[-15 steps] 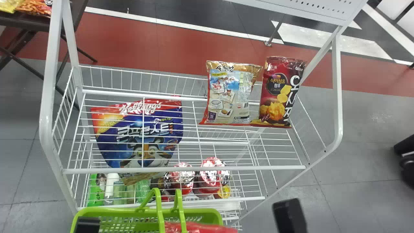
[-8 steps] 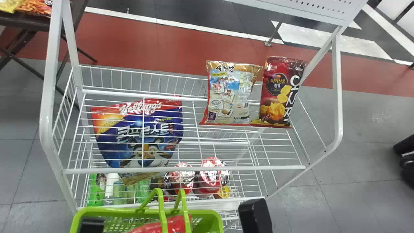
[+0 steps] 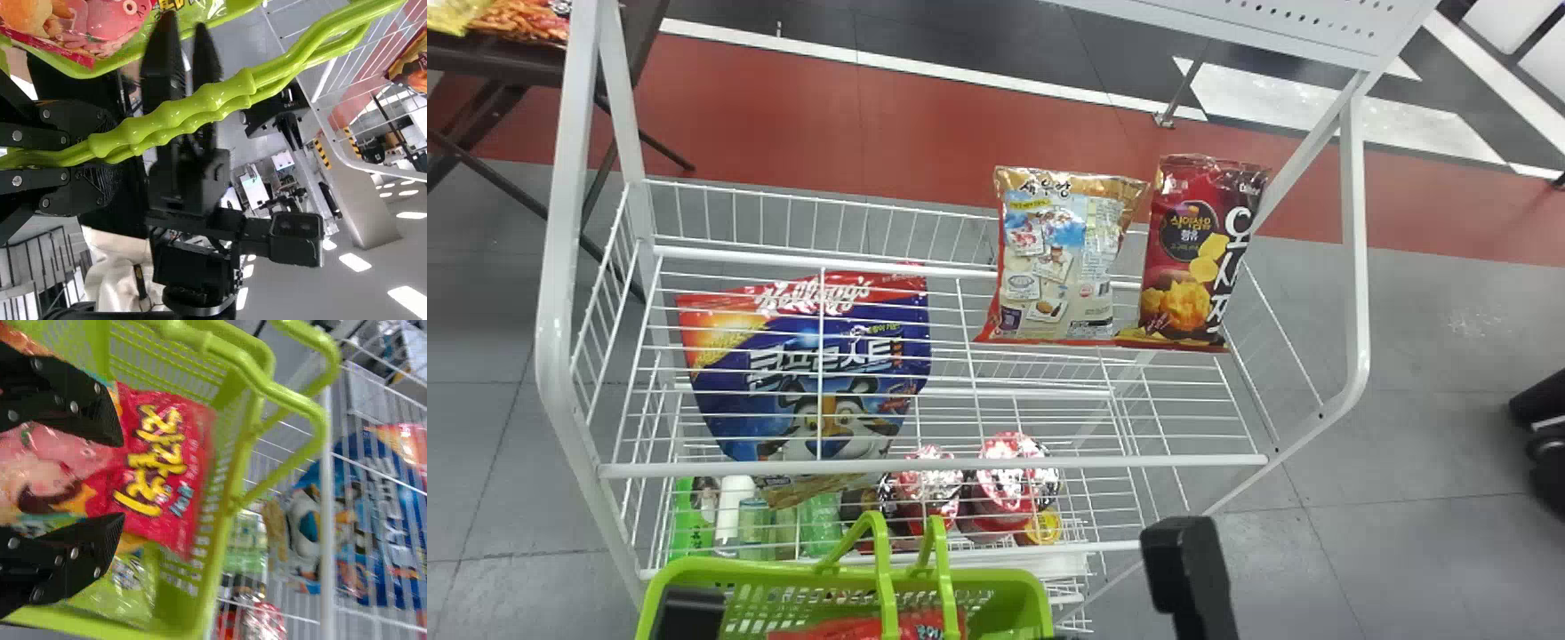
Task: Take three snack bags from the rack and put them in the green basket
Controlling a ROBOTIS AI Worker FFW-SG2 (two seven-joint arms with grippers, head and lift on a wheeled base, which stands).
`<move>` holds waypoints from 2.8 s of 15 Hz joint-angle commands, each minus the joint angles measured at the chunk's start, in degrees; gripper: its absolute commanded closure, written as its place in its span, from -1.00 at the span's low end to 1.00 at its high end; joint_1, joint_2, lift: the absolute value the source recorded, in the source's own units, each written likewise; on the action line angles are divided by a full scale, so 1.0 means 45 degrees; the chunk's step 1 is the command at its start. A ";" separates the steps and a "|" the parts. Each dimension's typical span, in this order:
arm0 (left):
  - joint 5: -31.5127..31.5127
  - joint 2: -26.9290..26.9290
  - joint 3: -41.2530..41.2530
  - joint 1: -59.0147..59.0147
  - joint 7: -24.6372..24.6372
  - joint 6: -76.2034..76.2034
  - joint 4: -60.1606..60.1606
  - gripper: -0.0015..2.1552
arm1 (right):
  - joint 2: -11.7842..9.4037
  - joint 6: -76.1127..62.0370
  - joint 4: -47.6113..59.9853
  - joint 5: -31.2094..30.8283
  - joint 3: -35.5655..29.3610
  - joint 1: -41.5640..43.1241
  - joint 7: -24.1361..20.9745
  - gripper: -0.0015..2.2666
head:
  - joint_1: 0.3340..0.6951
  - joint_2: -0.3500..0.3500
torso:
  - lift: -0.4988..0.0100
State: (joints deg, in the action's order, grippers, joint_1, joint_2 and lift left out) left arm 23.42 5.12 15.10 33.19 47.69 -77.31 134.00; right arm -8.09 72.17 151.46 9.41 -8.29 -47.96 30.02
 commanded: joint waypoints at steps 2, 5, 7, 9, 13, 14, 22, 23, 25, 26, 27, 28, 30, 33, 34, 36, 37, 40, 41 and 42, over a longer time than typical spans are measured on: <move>-0.0028 -0.0005 0.0044 -0.0032 0.0008 0.0000 -0.0012 0.97 | 0.0587 -0.1437 -0.0142 0.1678 -0.1536 0.0012 0.0361 -0.93 | 1.00 -1.00 | 0.94; -0.0028 0.0014 0.0044 0.0027 0.0086 0.0000 -0.0012 0.98 | 0.1310 -0.4288 -0.0377 0.1776 -0.2219 0.0188 0.0244 -0.93 | 1.00 -1.00 | 0.94; -0.0028 0.0014 0.0122 0.0066 0.0086 0.0000 -0.0012 0.97 | 0.1583 -0.6632 -0.1080 0.1737 -0.2395 0.0813 -0.0225 -0.92 | 1.00 -1.00 | 0.94; -0.0048 -0.0005 0.0200 0.0105 0.0106 0.0039 -0.0032 0.98 | 0.1661 -0.8273 -0.2213 0.1307 -0.2317 0.1985 -0.0889 -0.92 | 1.00 -1.00 | 0.94; -0.0028 0.0014 0.0200 0.0125 0.0145 0.0039 -0.0032 0.97 | 0.1681 -0.8429 -0.4439 -0.0783 -0.1575 0.5090 -0.2432 -0.92 | 1.00 -1.00 | 0.94; -0.0028 0.0014 0.0200 0.0125 0.0145 0.0078 -0.0032 0.98 | 0.1681 -0.8429 -0.5103 -0.1173 -0.1360 0.5852 -0.2725 -0.92 | 1.00 -1.00 | 0.94; 0.0069 0.0092 0.0063 -0.0207 0.0203 0.0039 -0.0364 0.98 | 0.1681 -0.8429 -0.9380 -0.2755 -0.0247 0.9719 -0.3350 -0.91 | 1.00 -1.00 | 0.94; 0.0128 0.0112 0.0024 -0.0266 0.0203 0.0039 -0.0442 0.98 | 0.1661 -0.8390 -0.9615 -0.2833 -0.0188 0.9875 -0.3350 -0.69 | 1.00 -1.00 | 0.94; 0.0186 0.0112 0.0005 -0.0344 0.0203 0.0039 -0.0520 0.97 | 0.1661 -0.8038 -0.9713 -0.2931 -0.0188 1.0012 -0.3311 0.61 | 1.00 -1.00 | 0.94; 0.0206 0.0112 -0.0015 -0.0383 0.0184 0.0039 -0.0559 0.98 | 0.1661 -0.8038 -0.9634 -0.2775 -0.0168 0.9915 -0.3057 0.83 | 1.00 -1.00 | 0.94; 0.0206 0.0112 -0.0015 -0.0403 0.0184 0.0039 -0.0559 0.98 | 0.1661 -0.8429 -0.9439 -0.2736 -0.0149 0.9661 -0.2920 0.88 | 1.00 -1.00 | 0.94; 0.0226 0.0112 -0.0015 -0.0422 0.0164 0.0039 -0.0559 0.98 | 0.1661 -0.8781 -0.9068 -0.2619 -0.0149 0.9329 -0.2920 0.88 | 1.00 -1.00 | 0.94; 0.0226 0.0112 -0.0015 -0.0442 0.0164 0.0039 -0.0578 0.98 | 0.1661 -0.8859 -0.8228 -0.2130 -0.0227 0.8684 -0.2920 0.88 | 1.00 -1.00 | 0.94; 0.0226 0.0112 -0.0015 -0.0461 0.0125 0.0039 -0.0578 0.98 | 0.1661 -0.8663 -0.6353 -0.1642 -0.0383 0.7336 -0.2920 0.88 | 1.00 -1.00 | 0.94; 0.0226 0.0131 -0.0034 -0.0461 0.0125 0.0039 -0.0578 0.97 | 0.1642 -0.8351 -0.5435 -0.1720 -0.0500 0.6750 -0.2901 0.88 | 1.00 -1.00 | 0.94; 0.0206 0.0112 -0.0034 -0.0500 0.0067 0.0195 -0.0676 0.98 | 0.1583 -0.7140 -0.3541 -0.2013 -0.0735 0.5500 -0.2705 0.88 | 1.00 -1.00 | 0.94; 0.0206 0.0112 -0.0015 -0.0520 0.0047 0.0195 -0.0657 0.98 | 0.1583 -0.6671 -0.2584 -0.1837 -0.0989 0.4817 -0.2354 0.88 | 1.00 -1.00 | 0.94; 0.0206 0.0092 -0.0015 -0.0539 0.0028 0.0156 -0.0637 0.98 | 0.1583 -0.4484 -0.0005 0.0174 -0.2844 0.2883 -0.1494 0.88 | 1.00 -1.00 | 0.94; 0.0206 0.0092 -0.0015 -0.0539 0.0008 0.0195 -0.0637 0.97 | 0.1602 -0.2882 0.0737 0.1542 -0.3938 0.2375 -0.1143 0.88 | 1.00 -1.00 | 0.94; 0.0206 0.0092 -0.0034 -0.0539 -0.0031 0.0195 -0.0637 0.98 | 0.1622 -0.1203 0.1166 0.2557 -0.4817 0.2200 -0.0772 0.88 | 1.00 -1.00 | 0.94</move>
State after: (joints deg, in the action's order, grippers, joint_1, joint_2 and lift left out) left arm 24.34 5.55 15.05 30.76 47.65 -76.52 131.09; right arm -0.91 56.61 152.82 13.69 -23.89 -35.82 25.40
